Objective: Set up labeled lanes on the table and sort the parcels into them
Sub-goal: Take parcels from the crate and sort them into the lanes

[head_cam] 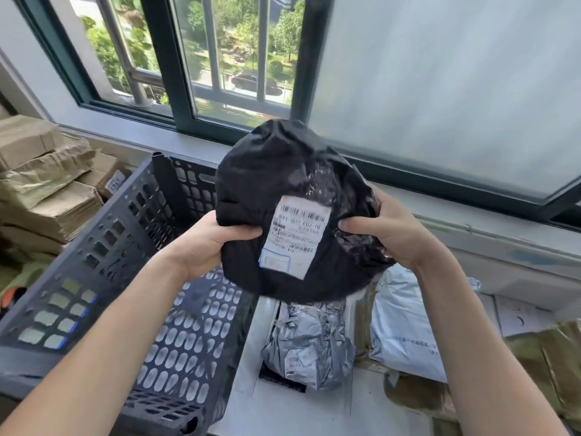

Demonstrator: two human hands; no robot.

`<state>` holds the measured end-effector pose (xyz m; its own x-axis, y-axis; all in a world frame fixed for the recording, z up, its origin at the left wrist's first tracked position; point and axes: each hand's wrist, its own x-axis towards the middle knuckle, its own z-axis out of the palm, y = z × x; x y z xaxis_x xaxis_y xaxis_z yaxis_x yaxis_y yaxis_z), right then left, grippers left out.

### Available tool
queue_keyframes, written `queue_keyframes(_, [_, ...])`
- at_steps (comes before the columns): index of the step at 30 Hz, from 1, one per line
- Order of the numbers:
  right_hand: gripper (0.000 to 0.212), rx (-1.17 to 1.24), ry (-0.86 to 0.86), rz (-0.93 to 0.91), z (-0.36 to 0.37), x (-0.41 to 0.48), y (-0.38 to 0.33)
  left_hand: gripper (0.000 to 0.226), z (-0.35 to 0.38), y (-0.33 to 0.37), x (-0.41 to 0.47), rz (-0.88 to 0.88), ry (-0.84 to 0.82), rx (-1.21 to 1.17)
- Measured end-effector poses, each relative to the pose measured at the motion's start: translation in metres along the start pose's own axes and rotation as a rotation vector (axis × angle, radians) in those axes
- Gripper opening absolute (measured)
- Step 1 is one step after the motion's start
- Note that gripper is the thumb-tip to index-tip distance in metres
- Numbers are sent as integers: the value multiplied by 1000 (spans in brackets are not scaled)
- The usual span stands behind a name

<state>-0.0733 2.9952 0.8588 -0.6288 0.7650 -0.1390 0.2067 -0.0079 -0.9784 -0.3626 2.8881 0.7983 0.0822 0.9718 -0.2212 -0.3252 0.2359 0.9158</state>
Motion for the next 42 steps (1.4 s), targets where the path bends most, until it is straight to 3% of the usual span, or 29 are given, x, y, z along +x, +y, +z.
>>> queue_keyframes(5, [44, -239, 119, -125, -19, -28, 4, 44, 27, -5, 25, 234, 105, 359])
queue_keyframes(8, [36, -360, 178, -187, -30, -45, 8, 35, 38, -21, 41, 256, 226, 550])
queue_keyframes(12, [30, -673, 317, -411, -38, -68, 16, 50, 55, -37, 49, 193, 192, 493])
queue_keyframes(14, [20, -859, 400, -561, -42, -81, 21, 67, 63, -44, 47, 232, 206, 667])
queue_keyframes(18, [8, -1124, 385, -654, -50, -106, 21, 64, 83, -56, 50, 358, 167, 965])
queue_keyframes(20, [15, -1195, 343, -610, -56, -114, 15, 57, 99, -65, 53, 308, 118, 956])
queue_keyframes(23, [20, -1173, 301, -470, -69, -124, 2, 28, 125, -74, 55, 250, 121, 794])
queue_keyframes(26, [27, -864, 303, -216, -89, -132, -3, 20, 141, -83, 61, 148, 63, 542])
queue_keyframes(31, [32, -479, 402, 11, -144, -138, 20, 22, 165, -94, 71, 79, 26, 226])
queue_keyframes(35, [46, -348, 443, 181, -189, -143, 61, 24, 193, -111, 81, -34, 46, 195])
queue_keyframes(39, [70, -395, 462, 324, -217, -145, 110, 11, 218, -134, 90, -193, 65, 197])
queue_keyframes(42, [72, -392, 459, 407, -229, -144, 140, 11, 232, -151, 94, -293, 99, 201])
